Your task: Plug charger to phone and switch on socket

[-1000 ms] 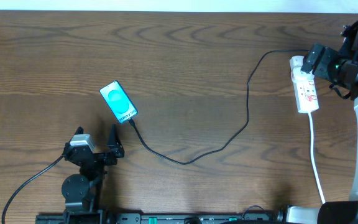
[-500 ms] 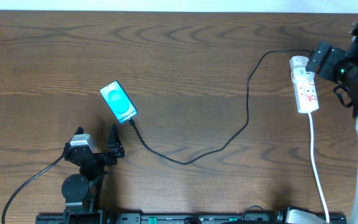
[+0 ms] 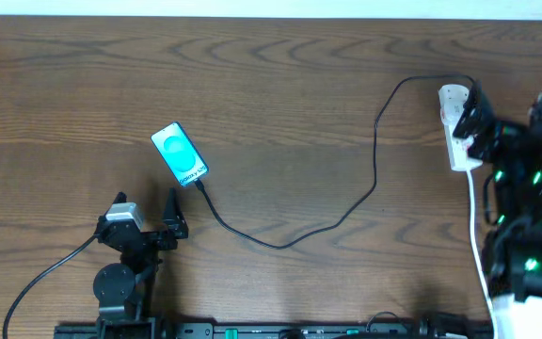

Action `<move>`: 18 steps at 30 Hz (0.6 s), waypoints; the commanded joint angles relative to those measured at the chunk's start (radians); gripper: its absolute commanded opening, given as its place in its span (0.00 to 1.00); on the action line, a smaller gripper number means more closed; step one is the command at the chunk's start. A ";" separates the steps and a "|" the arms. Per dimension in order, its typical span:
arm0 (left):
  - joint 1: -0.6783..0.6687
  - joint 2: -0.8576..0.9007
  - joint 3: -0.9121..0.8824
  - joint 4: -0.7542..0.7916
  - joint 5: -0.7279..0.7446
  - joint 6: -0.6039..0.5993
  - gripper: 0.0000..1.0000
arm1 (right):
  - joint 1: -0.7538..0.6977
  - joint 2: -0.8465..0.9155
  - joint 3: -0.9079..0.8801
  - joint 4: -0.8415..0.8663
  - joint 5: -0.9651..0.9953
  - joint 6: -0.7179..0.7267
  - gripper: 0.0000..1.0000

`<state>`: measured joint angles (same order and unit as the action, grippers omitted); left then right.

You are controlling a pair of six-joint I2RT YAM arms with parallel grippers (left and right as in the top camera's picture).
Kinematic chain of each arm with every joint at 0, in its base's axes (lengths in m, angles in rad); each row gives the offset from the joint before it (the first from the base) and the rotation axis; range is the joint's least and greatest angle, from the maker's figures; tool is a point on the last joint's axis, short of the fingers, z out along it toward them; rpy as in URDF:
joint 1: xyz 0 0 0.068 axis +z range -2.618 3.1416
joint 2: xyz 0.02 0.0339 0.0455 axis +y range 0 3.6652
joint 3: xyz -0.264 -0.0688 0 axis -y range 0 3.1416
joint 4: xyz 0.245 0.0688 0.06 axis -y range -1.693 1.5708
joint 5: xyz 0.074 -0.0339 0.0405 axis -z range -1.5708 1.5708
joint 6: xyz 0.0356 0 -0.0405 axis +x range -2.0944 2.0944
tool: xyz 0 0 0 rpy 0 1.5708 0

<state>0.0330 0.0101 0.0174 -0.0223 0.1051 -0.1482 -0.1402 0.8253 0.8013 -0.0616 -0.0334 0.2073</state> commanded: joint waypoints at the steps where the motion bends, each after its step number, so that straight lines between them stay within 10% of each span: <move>1: 0.006 -0.006 -0.013 -0.040 0.013 0.021 0.95 | 0.016 -0.092 -0.122 0.067 -0.003 -0.006 0.99; 18: 0.006 -0.006 -0.013 -0.040 0.013 0.021 0.95 | 0.031 -0.526 -0.657 0.362 -0.029 -0.089 0.99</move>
<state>0.0330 0.0101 0.0174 -0.0223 0.1047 -0.1482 -0.1162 0.3527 0.1921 0.2966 -0.0563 0.1734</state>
